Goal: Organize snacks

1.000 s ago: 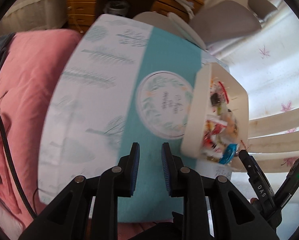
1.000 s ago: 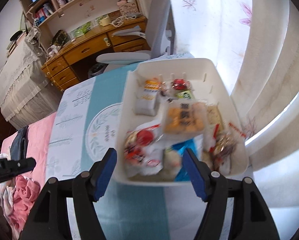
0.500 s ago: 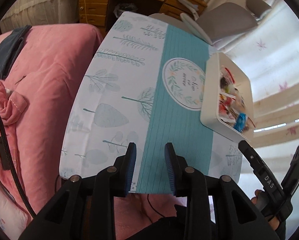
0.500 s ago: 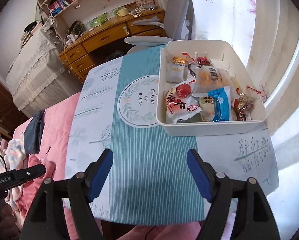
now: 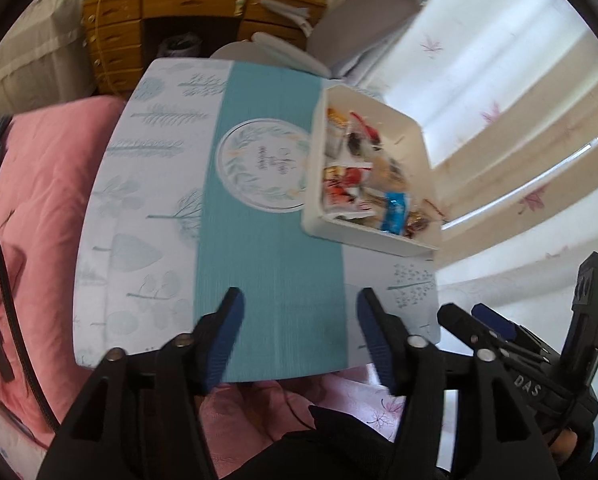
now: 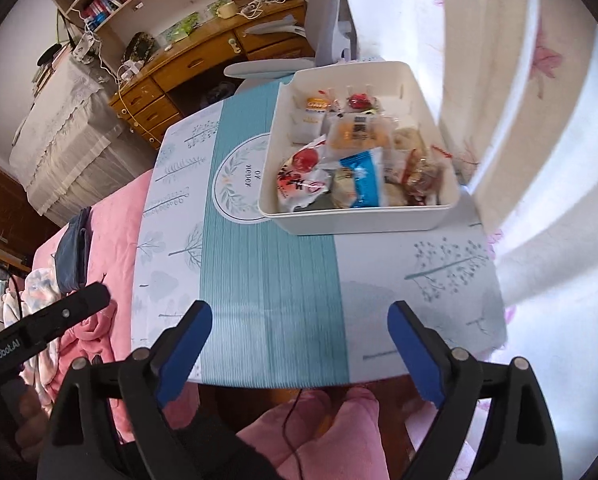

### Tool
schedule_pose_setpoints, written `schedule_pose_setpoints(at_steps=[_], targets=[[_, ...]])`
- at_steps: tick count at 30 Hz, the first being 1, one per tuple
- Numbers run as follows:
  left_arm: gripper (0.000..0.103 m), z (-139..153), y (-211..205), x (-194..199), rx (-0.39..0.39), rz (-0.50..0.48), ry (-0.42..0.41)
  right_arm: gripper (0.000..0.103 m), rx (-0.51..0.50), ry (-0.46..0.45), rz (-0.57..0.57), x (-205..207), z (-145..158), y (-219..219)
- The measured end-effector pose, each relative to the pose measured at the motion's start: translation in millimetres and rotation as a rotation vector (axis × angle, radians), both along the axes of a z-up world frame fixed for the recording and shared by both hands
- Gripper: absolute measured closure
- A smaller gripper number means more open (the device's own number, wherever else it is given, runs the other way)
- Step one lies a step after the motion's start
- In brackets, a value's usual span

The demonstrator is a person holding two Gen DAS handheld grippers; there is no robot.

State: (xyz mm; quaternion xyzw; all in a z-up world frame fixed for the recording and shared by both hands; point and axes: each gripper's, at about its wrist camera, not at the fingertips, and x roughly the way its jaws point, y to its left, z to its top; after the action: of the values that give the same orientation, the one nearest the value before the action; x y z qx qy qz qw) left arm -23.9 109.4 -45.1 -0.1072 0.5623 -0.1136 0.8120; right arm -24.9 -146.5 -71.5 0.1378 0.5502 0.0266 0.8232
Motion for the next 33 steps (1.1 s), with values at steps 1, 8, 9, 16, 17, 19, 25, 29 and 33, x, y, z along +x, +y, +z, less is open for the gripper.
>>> schedule_pose_setpoints(at_steps=[1, 8, 9, 16, 17, 19, 25, 29, 33], targets=[[0.036, 4.6, -5.9, 0.6, 0.006, -0.001, -0.009, 0.012, 0.002, -0.001, 0.001, -2.0, 5.3, -3.2], [0.021, 30.7, -32.4, 4.2, 0.047, -0.006, -0.062, 0.004, 0.053, 0.006, 0.008, -9.1, 35.8, -15.3], [0.015, 33.3, -34.8, 3.9, 0.063, -0.007, -0.068, 0.003, 0.056, 0.004, 0.008, -10.2, 38.6, -15.0], [0.001, 51.0, -33.9, -1.6, 0.136, 0.026, -0.110, 0.000, -0.002, -0.037, 0.020, -9.9, 57.7, -5.1], [0.001, 53.3, -31.3, -3.2, 0.141, 0.041, -0.121, 0.000, -0.001, -0.044, 0.028, -9.6, 58.6, -2.7], [0.001, 55.8, -27.6, -6.2, 0.155, 0.061, -0.140, 0.000, 0.001, -0.054, 0.053, -8.4, 58.6, 4.7], [0.001, 47.3, -22.4, -6.5, 0.163, 0.108, -0.139, 0.000, 0.003, -0.067, 0.095, -6.8, 50.3, 20.6], [0.001, 47.5, -23.5, -6.6, 0.172, 0.106, -0.165, 0.000, -0.003, -0.048, 0.083, -2.4, 45.5, 20.3], [0.001, 49.6, -25.8, -3.8, 0.183, 0.106, -0.191, 0.000, -0.002, -0.047, 0.086, 3.3, 44.4, 20.4]])
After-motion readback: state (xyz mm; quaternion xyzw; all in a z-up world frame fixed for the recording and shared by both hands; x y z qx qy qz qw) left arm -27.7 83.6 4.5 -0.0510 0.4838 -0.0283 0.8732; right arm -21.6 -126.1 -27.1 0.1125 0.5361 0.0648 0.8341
